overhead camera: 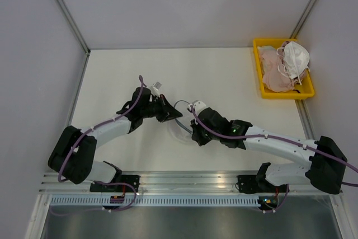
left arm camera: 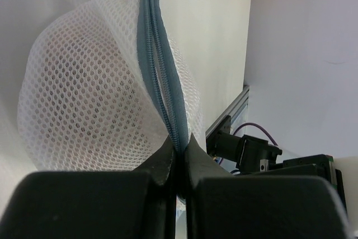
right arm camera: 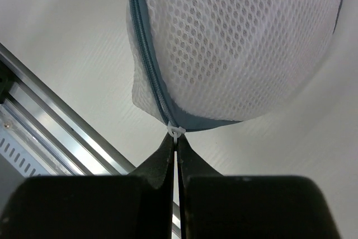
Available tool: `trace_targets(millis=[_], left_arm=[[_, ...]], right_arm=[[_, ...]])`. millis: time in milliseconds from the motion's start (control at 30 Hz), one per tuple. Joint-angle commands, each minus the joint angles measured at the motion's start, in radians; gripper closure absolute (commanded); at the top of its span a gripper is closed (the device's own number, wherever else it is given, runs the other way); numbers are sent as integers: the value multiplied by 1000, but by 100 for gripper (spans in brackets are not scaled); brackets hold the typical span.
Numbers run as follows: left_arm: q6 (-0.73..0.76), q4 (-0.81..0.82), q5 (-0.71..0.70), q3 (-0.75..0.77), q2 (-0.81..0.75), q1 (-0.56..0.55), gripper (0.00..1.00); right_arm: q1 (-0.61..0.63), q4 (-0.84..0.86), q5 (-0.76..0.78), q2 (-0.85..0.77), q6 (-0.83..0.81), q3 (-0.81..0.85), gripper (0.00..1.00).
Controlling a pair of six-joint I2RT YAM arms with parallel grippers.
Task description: Unzip the laundry bag and remove the bra
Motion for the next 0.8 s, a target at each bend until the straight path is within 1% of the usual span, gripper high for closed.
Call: trace_targets(millis=[0, 133, 300, 333, 400, 500, 633, 667, 767], left_arm=[[93, 68, 9, 8, 4, 58, 98], [114, 84, 81, 17, 36, 78, 98], [131, 91, 126, 18, 59, 113, 98], [130, 96, 136, 10, 59, 119, 98], [127, 111, 147, 4, 62, 130, 98], [125, 120, 161, -4, 67, 136, 98], [123, 136, 187, -7, 77, 134, 98], [123, 139, 192, -9, 80, 136, 98], [123, 153, 216, -9, 93, 134, 98]], right_arm=[[7, -96, 1, -18, -17, -2, 100], [7, -119, 53, 38, -14, 7, 100], [7, -138, 147, 124, 14, 14, 99], [7, -142, 193, 135, 20, 16, 99], [7, -156, 230, 172, 35, 21, 99], [7, -190, 326, 218, 61, 44, 100], [7, -216, 440, 240, 106, 73, 100], [7, -219, 490, 244, 114, 79, 99], [7, -234, 554, 256, 137, 100, 100]])
